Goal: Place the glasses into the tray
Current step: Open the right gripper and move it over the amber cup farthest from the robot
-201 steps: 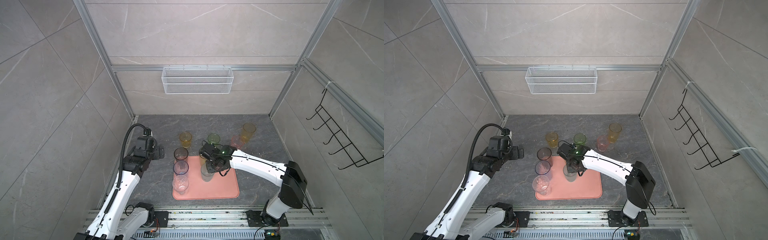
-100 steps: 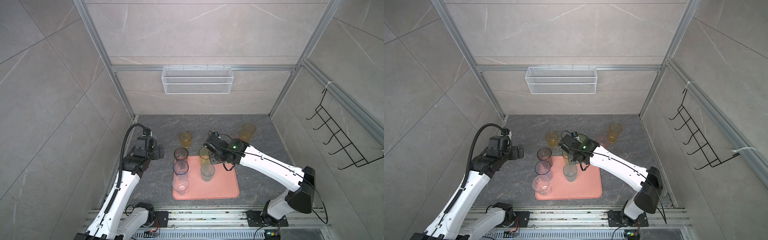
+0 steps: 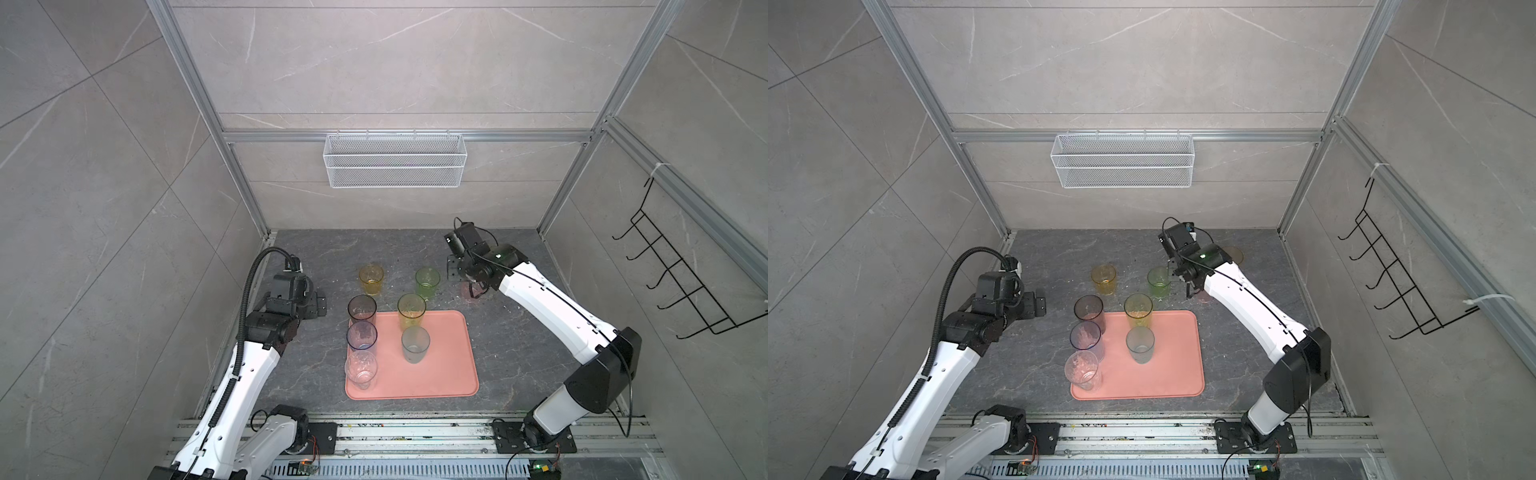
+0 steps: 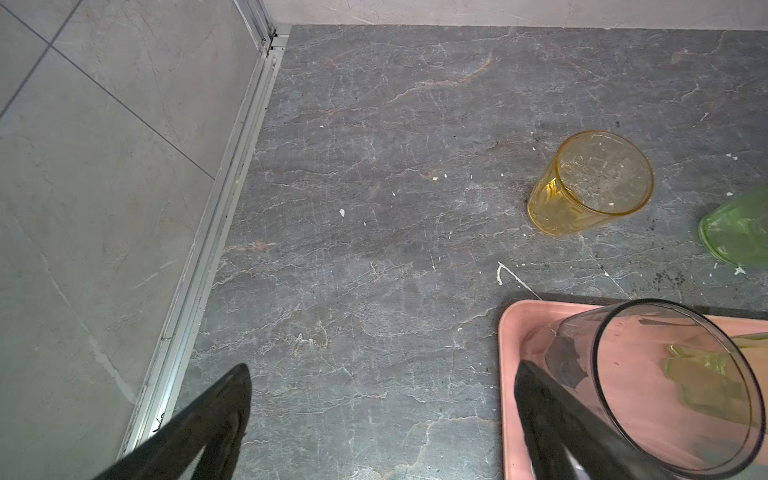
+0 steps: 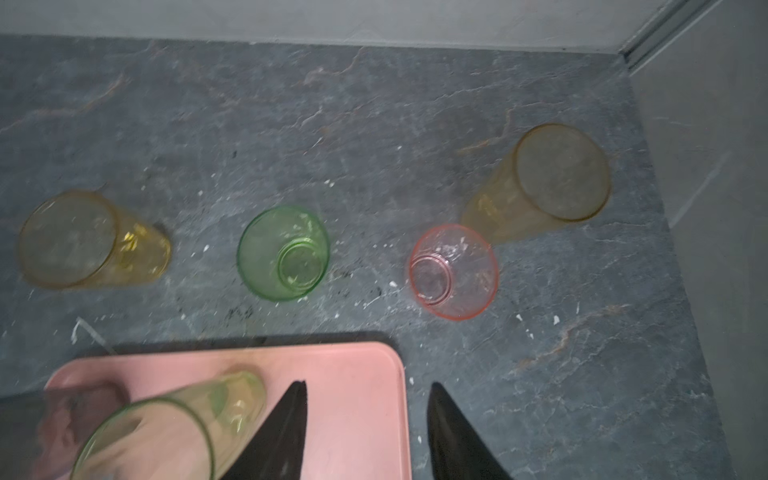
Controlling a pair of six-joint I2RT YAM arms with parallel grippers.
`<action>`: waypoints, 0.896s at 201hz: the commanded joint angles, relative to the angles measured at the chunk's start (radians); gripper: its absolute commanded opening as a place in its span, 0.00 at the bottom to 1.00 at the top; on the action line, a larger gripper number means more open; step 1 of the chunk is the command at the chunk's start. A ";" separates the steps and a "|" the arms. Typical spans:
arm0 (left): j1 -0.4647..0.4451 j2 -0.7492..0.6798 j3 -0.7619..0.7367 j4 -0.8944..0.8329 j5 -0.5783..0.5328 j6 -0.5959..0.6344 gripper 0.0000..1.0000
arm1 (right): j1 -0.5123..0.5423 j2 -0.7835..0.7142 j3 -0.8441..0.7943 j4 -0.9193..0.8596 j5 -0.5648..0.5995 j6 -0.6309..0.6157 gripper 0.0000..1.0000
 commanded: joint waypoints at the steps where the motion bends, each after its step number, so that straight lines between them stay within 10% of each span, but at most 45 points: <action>1: 0.008 -0.017 0.011 0.002 -0.028 0.023 0.99 | -0.065 0.047 0.044 0.066 -0.020 -0.047 0.51; 180: 0.024 -0.004 0.004 0.016 -0.020 0.033 0.99 | -0.492 0.174 -0.084 0.300 -0.169 0.089 0.77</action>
